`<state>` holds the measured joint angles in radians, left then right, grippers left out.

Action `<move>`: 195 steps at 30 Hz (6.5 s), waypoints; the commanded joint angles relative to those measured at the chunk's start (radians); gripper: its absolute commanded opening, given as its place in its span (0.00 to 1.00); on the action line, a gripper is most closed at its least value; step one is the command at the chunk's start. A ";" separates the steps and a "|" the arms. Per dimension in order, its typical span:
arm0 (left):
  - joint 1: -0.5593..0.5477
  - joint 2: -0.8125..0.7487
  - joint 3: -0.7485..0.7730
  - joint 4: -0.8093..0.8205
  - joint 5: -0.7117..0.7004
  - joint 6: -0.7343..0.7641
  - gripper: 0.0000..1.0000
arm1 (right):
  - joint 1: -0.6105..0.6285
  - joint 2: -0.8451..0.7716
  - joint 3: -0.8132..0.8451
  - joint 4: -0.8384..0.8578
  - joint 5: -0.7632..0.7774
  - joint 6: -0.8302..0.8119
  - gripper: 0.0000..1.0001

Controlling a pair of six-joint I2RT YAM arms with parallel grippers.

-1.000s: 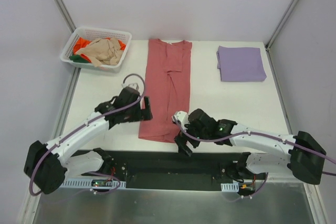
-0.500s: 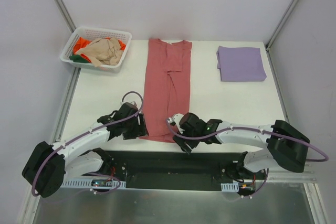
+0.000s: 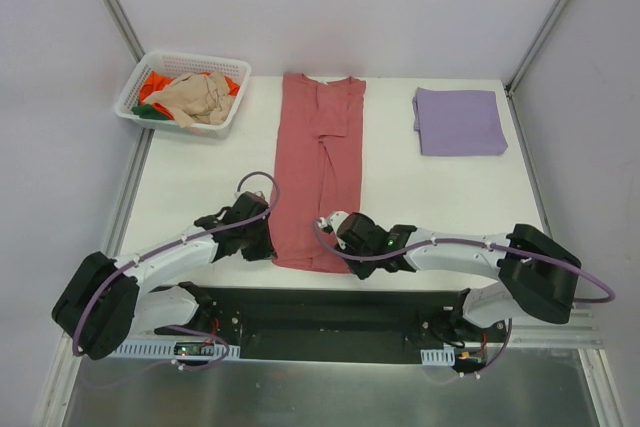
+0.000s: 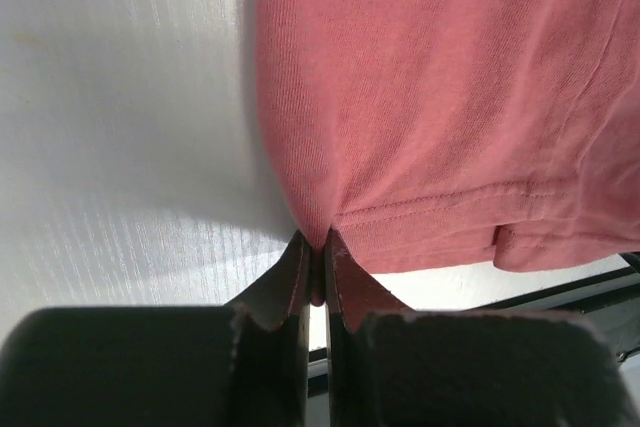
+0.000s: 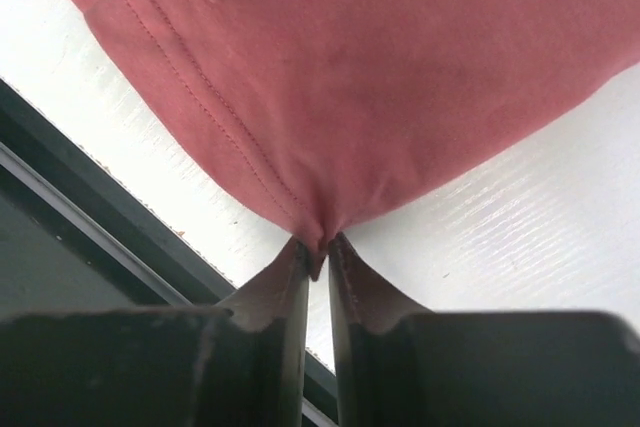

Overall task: Fold and stack the t-shirts
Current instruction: Grab the bottom of the folded rectangular tshirt with both arms, then fold the folded rectangular tshirt in 1/3 of the way, then grab one side of the 2/3 rectangular tshirt with both arms, then fold the long partially folded tshirt into a neat square

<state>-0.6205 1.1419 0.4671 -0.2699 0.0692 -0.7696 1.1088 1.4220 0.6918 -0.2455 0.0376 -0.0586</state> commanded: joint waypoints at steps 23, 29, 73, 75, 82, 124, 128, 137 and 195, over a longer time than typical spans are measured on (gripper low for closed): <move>-0.008 -0.654 -0.124 -0.078 0.109 -0.114 0.00 | 0.100 -0.313 -0.022 -0.038 0.073 0.152 0.00; -0.007 -0.467 0.031 0.041 -0.060 -0.013 0.00 | -0.032 -0.272 0.096 0.023 0.163 -0.001 0.00; 0.317 0.628 0.808 0.215 0.106 0.246 0.00 | -0.507 0.373 0.566 0.221 -0.027 -0.136 0.00; 0.323 0.656 0.830 0.206 0.136 0.251 0.00 | -0.511 0.388 0.575 0.221 -0.058 -0.132 0.00; 0.340 0.740 0.893 0.172 0.155 0.262 0.00 | -0.529 0.446 0.607 0.212 -0.044 -0.099 0.02; 0.367 0.429 0.343 0.147 0.000 0.092 0.59 | -0.564 -0.003 0.078 0.324 -0.231 0.312 0.96; 0.367 0.458 0.347 0.150 0.040 0.093 0.47 | -0.558 0.006 0.077 0.324 -0.223 0.312 0.98; 0.366 0.493 0.340 0.156 0.054 0.089 0.00 | -0.455 0.067 0.138 0.250 -0.101 0.183 0.94; 0.364 -0.687 0.180 -0.203 -0.095 -0.004 0.00 | -0.237 -0.224 0.233 -0.018 -0.998 0.384 0.00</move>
<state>-0.2562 0.4217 0.5770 -0.4606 0.0208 -0.7788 0.8661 1.2644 0.9295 -0.3149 -0.8505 0.2546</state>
